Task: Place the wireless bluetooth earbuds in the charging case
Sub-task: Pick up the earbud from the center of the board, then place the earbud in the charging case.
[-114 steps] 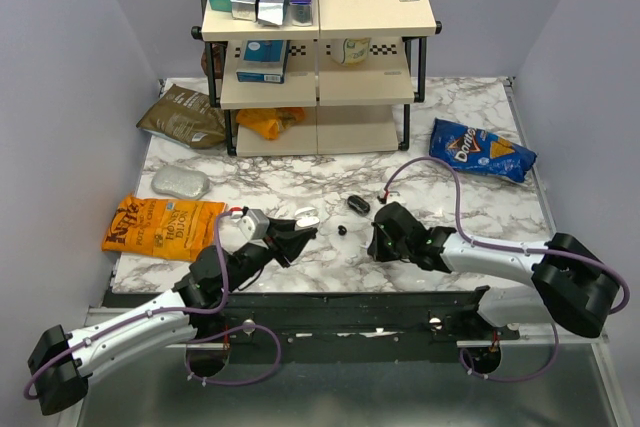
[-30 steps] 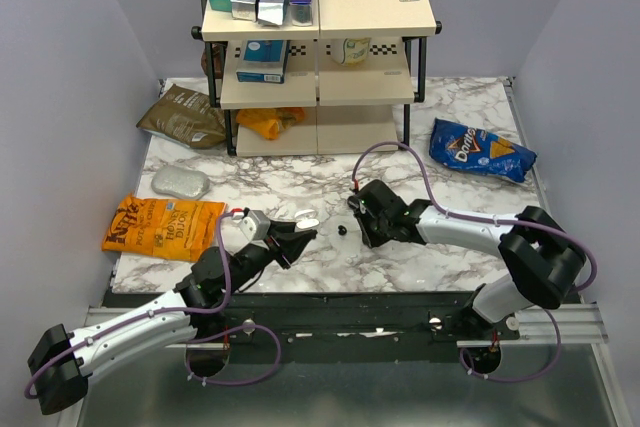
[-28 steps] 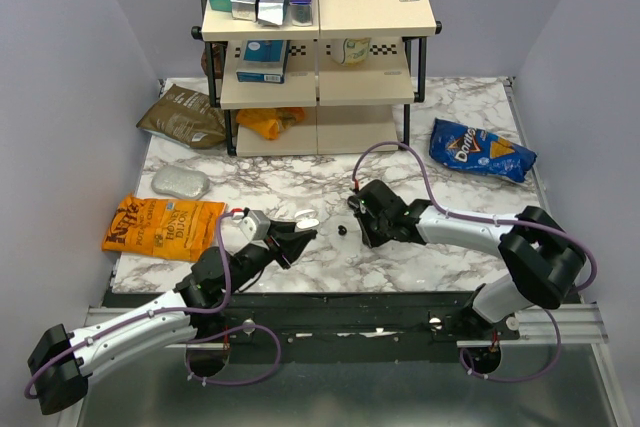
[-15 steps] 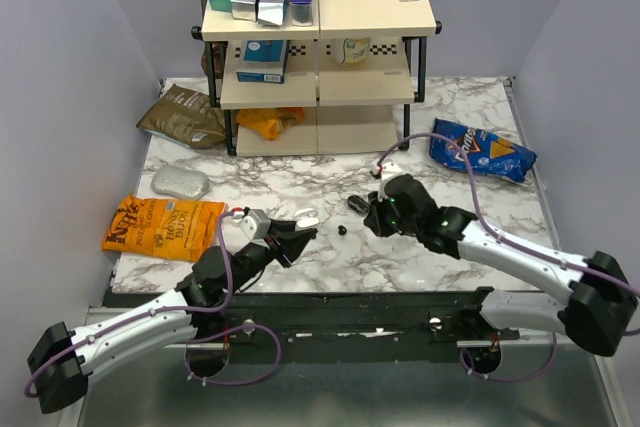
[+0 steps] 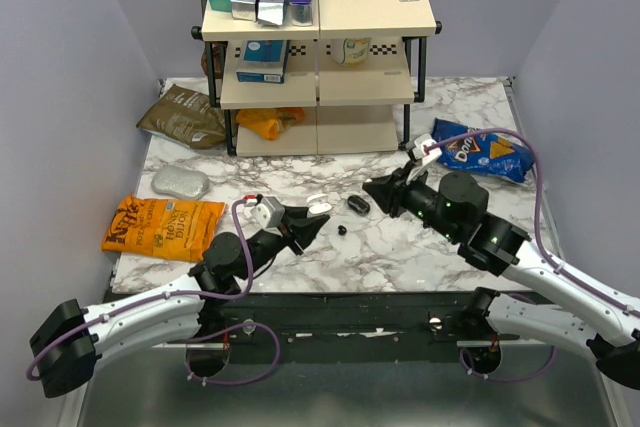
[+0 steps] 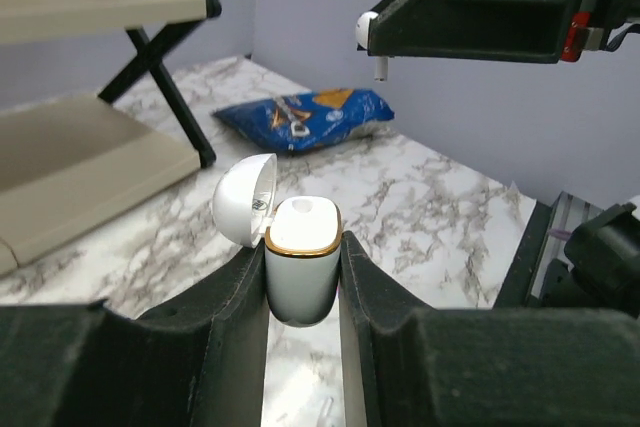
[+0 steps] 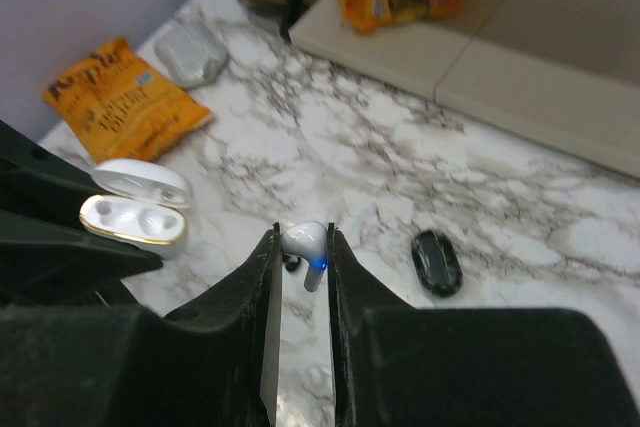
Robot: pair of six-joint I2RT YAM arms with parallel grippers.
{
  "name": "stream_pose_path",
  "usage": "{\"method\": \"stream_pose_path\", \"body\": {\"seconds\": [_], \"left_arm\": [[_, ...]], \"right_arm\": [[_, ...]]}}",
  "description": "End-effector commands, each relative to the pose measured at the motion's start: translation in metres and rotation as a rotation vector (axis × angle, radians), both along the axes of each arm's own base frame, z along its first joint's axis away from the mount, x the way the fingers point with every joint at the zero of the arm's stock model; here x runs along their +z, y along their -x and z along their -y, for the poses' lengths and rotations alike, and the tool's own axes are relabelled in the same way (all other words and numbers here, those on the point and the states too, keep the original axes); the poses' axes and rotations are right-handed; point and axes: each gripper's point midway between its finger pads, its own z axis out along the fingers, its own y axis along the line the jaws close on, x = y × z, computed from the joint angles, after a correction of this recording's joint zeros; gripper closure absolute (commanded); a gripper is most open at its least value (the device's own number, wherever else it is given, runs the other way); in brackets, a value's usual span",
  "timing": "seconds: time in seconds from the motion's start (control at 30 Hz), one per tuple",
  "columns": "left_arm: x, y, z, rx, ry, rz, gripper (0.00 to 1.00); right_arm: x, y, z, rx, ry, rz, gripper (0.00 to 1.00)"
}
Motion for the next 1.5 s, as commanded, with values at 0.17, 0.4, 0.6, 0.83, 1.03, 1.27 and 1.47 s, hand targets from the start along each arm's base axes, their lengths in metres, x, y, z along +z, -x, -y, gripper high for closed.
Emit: {"method": "stream_pose_path", "body": {"seconds": [0.17, 0.4, 0.6, 0.83, 1.03, 1.27, 1.47], "left_arm": [[0.101, 0.001, 0.023, -0.074, 0.112, 0.322, 1.0], [0.126, -0.009, 0.043, -0.144, 0.126, 0.365, 1.0], [0.125, -0.008, 0.056, -0.193, 0.11, 0.376, 1.0], [0.124, -0.006, 0.059, -0.211, 0.12, 0.391, 1.0], [0.126, -0.005, 0.057, -0.207, 0.139, 0.399, 1.0], [0.129, -0.004, 0.056, -0.214, 0.165, 0.391, 1.0], [0.128, -0.003, 0.055, -0.214, 0.172, 0.382, 1.0]], "right_arm": [[0.125, 0.025, -0.017, 0.138, -0.095, 0.281, 0.99], [0.134, 0.032, -0.026, 0.213, -0.007, 0.319, 0.99], [0.115, 0.039, -0.035, 0.277, 0.02, 0.284, 0.99], [0.101, 0.043, -0.043, 0.323, 0.03, 0.247, 0.99], [0.091, 0.046, -0.047, 0.342, 0.042, 0.23, 0.99], [0.088, 0.045, -0.05, 0.34, 0.018, 0.213, 0.99], [0.091, 0.042, -0.05, 0.313, -0.019, 0.215, 0.99]]}}
